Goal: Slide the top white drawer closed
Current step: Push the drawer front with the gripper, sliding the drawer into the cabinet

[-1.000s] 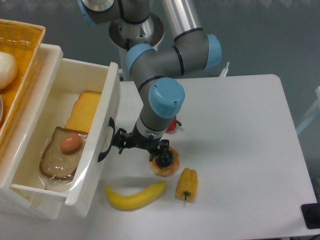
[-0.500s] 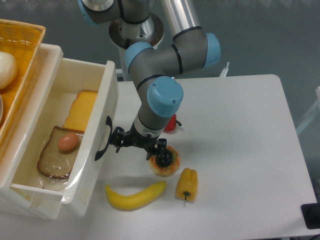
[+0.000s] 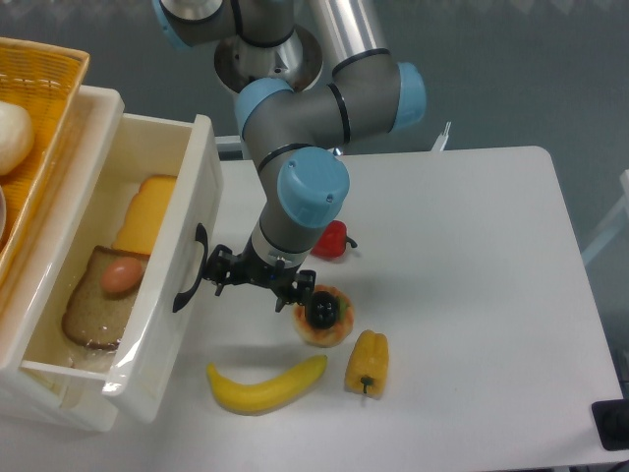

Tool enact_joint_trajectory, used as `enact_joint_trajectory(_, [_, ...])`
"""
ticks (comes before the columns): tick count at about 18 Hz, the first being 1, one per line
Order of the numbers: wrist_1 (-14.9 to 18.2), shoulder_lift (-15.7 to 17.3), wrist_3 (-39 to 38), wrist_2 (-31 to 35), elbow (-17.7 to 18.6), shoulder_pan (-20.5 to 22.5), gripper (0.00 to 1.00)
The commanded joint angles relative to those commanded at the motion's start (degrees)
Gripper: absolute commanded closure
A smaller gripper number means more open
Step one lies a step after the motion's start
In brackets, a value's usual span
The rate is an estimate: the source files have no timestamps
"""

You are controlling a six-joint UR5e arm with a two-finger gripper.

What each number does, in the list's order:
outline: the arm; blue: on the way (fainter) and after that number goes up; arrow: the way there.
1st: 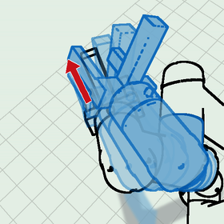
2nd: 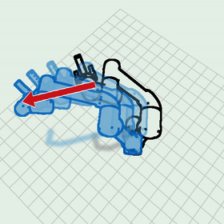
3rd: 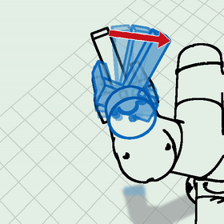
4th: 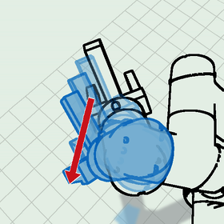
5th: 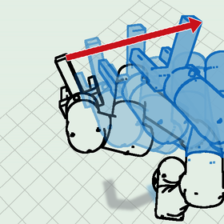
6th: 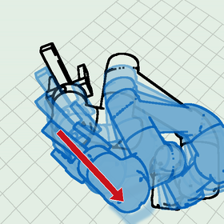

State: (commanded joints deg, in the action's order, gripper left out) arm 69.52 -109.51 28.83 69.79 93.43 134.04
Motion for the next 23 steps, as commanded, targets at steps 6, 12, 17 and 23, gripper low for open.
enact_joint_trajectory(6, [-0.1, 0.5, 0.1, -0.4, -0.1, -1.9, 0.0])
enact_joint_trajectory(12, [-0.2, 0.8, 0.2, -0.3, -0.1, -3.4, 0.0])
enact_joint_trajectory(17, [-0.5, 0.8, 0.4, 0.1, -0.1, -4.9, 0.0])
enact_joint_trajectory(23, [-0.8, 0.8, 0.7, 0.1, -0.4, -6.5, 0.0])
